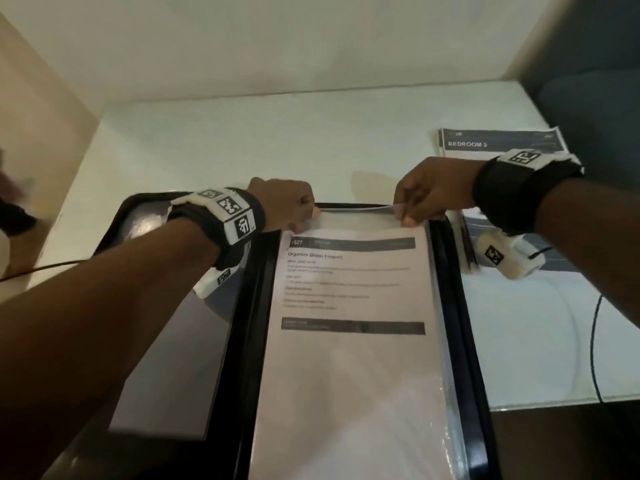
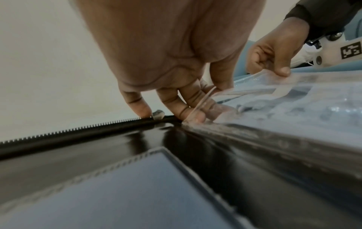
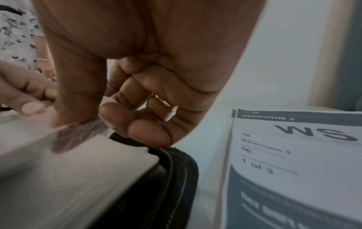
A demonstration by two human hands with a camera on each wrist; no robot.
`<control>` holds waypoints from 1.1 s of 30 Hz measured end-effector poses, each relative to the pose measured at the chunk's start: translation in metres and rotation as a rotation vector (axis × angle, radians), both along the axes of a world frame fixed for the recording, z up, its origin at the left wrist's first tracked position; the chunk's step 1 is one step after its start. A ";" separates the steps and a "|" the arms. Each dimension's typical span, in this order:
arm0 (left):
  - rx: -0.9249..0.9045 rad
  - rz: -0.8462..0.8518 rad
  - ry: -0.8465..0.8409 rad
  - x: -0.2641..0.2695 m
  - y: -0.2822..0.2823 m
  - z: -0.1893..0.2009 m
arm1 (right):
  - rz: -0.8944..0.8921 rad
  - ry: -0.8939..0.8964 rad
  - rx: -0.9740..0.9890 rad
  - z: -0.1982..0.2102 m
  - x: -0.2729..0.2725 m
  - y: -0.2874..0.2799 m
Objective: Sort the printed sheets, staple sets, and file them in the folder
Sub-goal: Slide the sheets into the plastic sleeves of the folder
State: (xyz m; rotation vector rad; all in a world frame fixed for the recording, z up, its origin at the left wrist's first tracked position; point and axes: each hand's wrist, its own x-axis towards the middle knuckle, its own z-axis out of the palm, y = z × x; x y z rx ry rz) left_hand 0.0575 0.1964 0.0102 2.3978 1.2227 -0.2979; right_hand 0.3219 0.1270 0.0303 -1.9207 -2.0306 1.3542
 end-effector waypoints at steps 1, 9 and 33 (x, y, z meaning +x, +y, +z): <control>0.003 0.001 -0.004 0.000 0.002 -0.002 | 0.004 -0.003 0.005 0.000 0.001 0.002; -0.043 0.006 -0.058 -0.003 0.005 -0.011 | -0.022 0.025 -0.004 -0.008 0.007 0.001; 0.049 0.030 -0.423 -0.003 -0.104 0.051 | -0.515 0.081 0.346 0.022 -0.019 -0.066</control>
